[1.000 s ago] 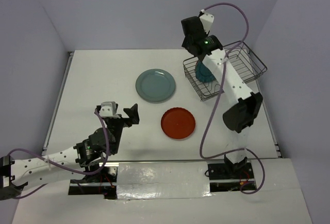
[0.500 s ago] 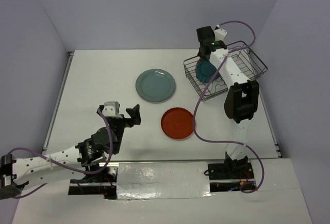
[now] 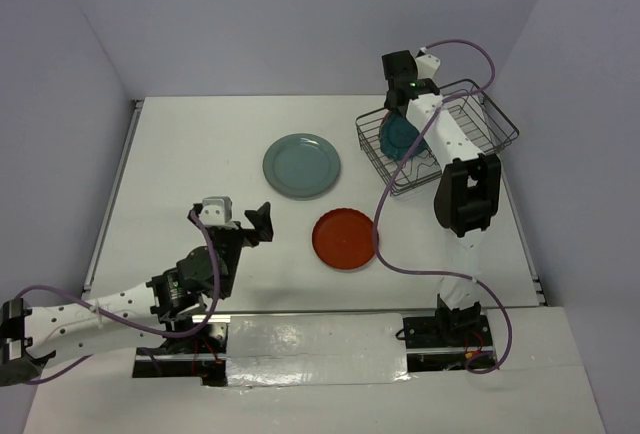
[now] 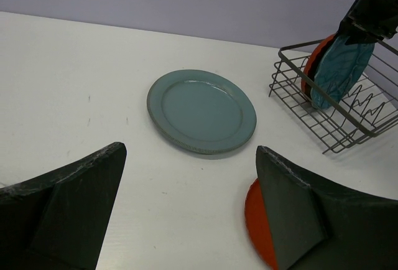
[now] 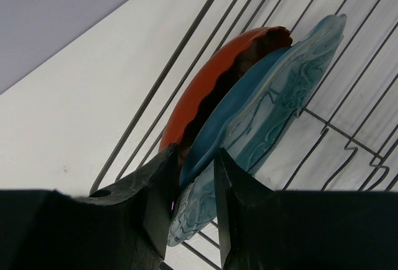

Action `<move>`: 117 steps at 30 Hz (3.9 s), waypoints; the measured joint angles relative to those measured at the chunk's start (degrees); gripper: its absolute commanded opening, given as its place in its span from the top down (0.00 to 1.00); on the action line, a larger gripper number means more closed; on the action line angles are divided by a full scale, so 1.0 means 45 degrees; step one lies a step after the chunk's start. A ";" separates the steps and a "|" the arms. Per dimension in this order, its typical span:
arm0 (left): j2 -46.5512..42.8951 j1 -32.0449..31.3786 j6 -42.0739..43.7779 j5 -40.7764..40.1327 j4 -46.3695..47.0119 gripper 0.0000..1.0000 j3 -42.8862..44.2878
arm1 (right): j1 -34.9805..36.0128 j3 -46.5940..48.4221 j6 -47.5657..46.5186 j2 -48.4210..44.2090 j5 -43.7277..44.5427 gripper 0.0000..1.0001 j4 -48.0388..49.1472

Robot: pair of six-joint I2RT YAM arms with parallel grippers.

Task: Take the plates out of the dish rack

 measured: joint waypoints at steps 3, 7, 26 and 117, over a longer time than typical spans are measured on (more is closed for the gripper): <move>-0.0005 0.0000 0.0010 -0.0010 -0.0005 0.03 0.0000 | -0.0005 0.0005 0.0078 0.0005 -0.0044 0.69 0.0019; -0.0151 -0.0005 0.0005 -0.0015 -0.0068 0.03 0.0000 | -0.0010 0.0233 0.0175 0.0083 -0.0034 0.80 -0.0223; -0.0476 0.0000 -0.0005 -0.0126 -0.0015 0.03 0.0000 | -0.0126 0.0933 0.0238 0.0534 -0.0612 1.00 -0.0325; 0.4954 0.8102 -0.4022 0.9039 -0.8369 0.08 1.0438 | 0.4930 0.1001 -0.8898 -0.5217 -0.0733 1.00 0.0889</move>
